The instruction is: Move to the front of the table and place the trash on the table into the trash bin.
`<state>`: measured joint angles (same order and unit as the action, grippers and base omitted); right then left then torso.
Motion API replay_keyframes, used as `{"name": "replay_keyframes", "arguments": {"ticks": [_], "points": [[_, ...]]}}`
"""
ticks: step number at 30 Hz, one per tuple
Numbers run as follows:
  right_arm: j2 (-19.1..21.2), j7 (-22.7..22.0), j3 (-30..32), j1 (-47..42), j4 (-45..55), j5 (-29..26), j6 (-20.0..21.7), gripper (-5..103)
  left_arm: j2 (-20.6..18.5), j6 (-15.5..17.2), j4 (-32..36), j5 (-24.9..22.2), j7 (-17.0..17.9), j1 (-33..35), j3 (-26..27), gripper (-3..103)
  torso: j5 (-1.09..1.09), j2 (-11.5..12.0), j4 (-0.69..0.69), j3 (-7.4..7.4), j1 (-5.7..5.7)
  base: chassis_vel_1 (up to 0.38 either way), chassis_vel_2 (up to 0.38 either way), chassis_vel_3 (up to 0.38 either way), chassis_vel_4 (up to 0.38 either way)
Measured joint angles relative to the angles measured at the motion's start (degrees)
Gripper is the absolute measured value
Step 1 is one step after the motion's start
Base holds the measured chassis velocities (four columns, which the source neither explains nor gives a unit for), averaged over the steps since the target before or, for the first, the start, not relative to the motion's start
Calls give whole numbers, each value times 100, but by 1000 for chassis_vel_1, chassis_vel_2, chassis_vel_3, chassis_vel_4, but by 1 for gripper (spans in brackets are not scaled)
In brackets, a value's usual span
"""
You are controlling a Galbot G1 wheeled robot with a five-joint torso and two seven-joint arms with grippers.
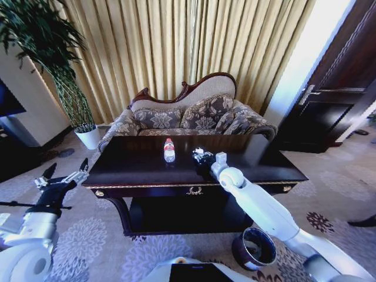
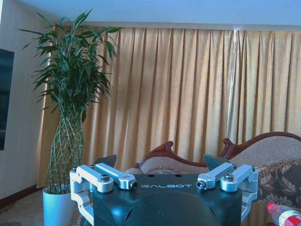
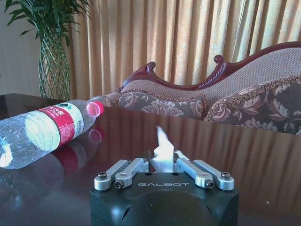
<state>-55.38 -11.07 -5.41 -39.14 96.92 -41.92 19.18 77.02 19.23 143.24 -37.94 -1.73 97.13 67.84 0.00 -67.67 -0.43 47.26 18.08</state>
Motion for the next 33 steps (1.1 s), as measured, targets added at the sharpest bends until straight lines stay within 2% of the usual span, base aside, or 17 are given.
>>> {"name": "replay_keyframes", "arguments": {"ticks": [4,14,19,27,33], "points": [[17,-2,-4,-6,17,2,-3,2,1,-9,0,-1,-1,0,-2,100,0,0,0,0,0,0,0,0,0],[48,-28,-5,-5,78,-14,-4,0,-15,-17,0,-5,-5,-7,-5,100,0,0,0,0,0,0,0,0,0],[152,-183,117,-20,315,-187,28,0,-19,-23,0,-15,-6,-16,-8,100,0,0,0,0,0,0,0,0,0],[411,-482,863,-421,1042,-569,64,0,-4,-52,0,-22,-7,-76,-11,100,0,0,0,0,0,0,0,0,0],[783,-634,1874,-1165,1736,-573,67,0,-1,-146,0,-26,-51,-69,1,100,1,0,0,0,0,0,0,0,0]]}}
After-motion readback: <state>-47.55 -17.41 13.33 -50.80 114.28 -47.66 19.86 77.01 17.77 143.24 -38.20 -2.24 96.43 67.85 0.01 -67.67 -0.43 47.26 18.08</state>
